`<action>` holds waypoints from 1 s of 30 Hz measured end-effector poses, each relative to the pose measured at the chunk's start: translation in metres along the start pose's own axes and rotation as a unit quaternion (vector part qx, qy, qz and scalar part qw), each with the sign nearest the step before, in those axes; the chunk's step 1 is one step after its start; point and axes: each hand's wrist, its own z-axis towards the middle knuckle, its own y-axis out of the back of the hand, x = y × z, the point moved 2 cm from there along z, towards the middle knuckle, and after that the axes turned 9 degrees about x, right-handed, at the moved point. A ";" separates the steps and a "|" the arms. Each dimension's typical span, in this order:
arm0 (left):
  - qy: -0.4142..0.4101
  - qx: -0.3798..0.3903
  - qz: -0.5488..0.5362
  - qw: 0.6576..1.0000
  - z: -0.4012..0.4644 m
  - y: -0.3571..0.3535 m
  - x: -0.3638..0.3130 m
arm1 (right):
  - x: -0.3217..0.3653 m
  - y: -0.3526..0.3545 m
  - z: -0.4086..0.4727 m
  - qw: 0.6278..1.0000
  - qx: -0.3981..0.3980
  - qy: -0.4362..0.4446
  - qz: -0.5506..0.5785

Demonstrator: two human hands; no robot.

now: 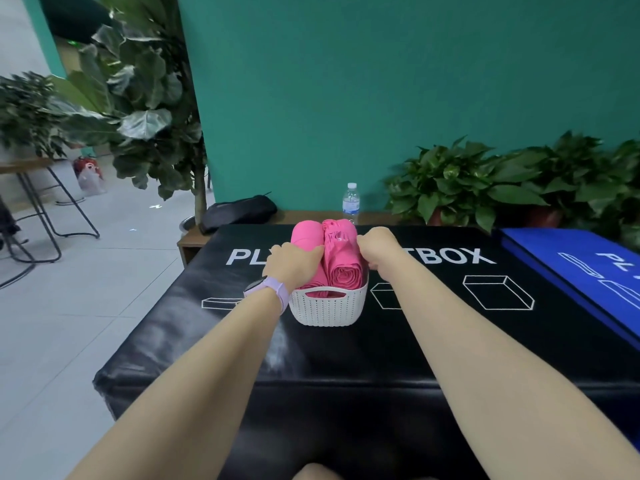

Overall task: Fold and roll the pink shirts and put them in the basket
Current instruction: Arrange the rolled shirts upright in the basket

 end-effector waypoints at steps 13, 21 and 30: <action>-0.022 -0.032 -0.054 0.998 0.000 0.002 0.010 | 0.011 -0.012 -0.014 0.967 0.112 -0.010 0.228; -0.025 0.016 -0.085 0.996 -0.002 -0.004 0.004 | 0.015 0.005 -0.022 0.959 0.081 -0.023 0.272; 0.006 0.075 -0.064 0.995 0.007 0.007 0.000 | 0.012 -0.034 -0.019 0.988 -0.009 0.041 -0.148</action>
